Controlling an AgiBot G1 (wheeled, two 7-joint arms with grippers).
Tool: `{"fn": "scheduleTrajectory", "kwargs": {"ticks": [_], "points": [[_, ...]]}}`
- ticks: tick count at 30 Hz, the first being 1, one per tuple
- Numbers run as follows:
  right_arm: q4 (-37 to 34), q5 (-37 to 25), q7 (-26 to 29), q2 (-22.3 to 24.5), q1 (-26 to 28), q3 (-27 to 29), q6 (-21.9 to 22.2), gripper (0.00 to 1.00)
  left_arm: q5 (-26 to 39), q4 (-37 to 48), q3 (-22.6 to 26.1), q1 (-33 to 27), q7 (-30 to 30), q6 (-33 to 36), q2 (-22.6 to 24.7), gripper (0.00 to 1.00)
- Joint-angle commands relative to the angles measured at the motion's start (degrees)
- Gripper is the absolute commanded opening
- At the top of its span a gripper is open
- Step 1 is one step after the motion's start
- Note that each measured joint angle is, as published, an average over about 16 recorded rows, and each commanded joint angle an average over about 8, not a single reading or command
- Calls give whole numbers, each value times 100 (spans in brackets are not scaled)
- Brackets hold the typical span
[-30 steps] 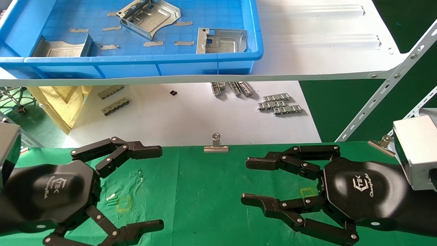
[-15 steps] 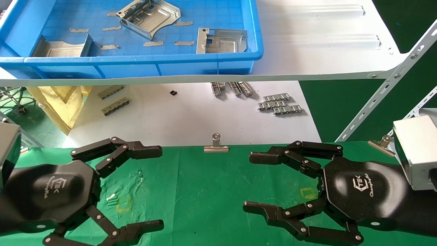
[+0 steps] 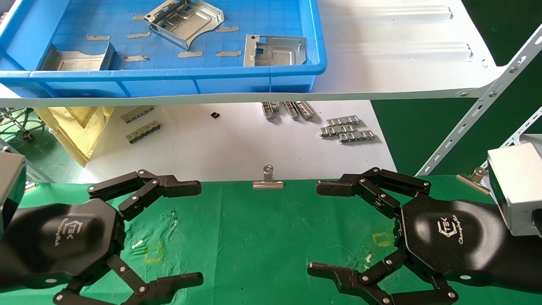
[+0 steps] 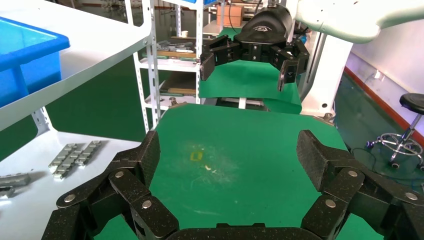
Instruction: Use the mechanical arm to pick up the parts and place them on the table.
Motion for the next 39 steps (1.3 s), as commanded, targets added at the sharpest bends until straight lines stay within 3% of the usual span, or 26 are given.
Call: {"fn": "scheduleTrajectory", "kwargs": {"ticks": [1, 39], "points": [[0, 0, 0, 0, 0, 0, 0, 0, 0, 0, 0, 0, 0, 0, 0, 100], [0, 0, 0, 0, 0, 0, 0, 0, 0, 15, 1, -39, -21, 9, -3, 100]]}}
